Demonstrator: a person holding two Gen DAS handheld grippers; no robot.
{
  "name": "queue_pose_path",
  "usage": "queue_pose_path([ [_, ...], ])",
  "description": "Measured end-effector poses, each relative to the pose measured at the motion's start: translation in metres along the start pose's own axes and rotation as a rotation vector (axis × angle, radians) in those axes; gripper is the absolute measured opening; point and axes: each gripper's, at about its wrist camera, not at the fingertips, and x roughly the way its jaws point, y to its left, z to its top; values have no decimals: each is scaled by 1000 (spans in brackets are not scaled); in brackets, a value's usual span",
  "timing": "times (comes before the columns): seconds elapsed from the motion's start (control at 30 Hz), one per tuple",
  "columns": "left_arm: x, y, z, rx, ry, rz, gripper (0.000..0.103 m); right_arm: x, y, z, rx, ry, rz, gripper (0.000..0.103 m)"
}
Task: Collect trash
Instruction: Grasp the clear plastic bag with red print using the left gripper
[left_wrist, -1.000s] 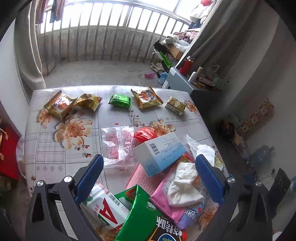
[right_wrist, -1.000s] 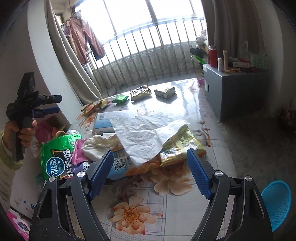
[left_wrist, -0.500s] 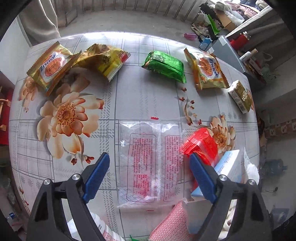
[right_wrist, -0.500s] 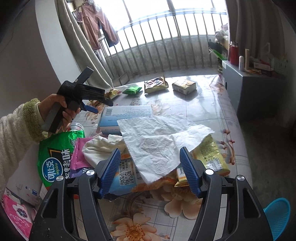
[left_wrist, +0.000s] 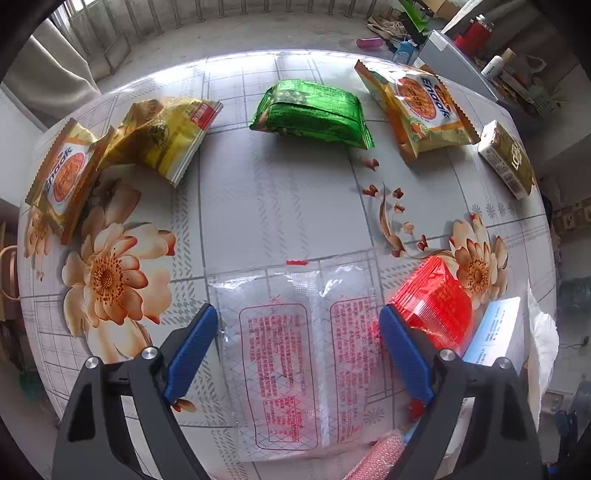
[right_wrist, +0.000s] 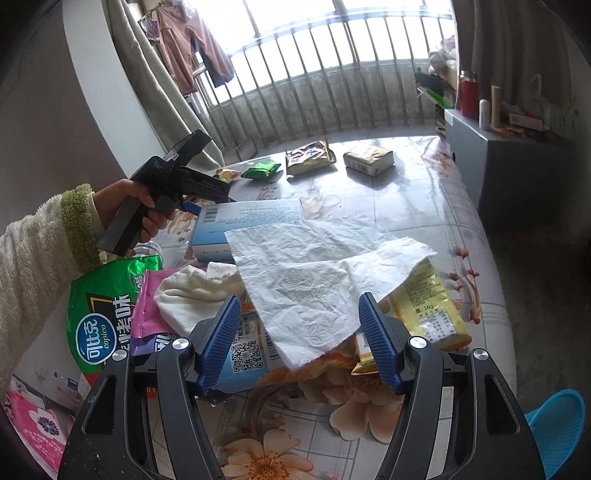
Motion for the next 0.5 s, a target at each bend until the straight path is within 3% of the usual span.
queue_pose_path([
  [0.17, 3, -8, 3, 59, -29, 63, 79, 1, 1, -1, -7, 2, -3, 62],
  [0.5, -6, 12, 4, 36, -74, 69, 52, 15, 9, -1, -80, 46, -51, 56],
])
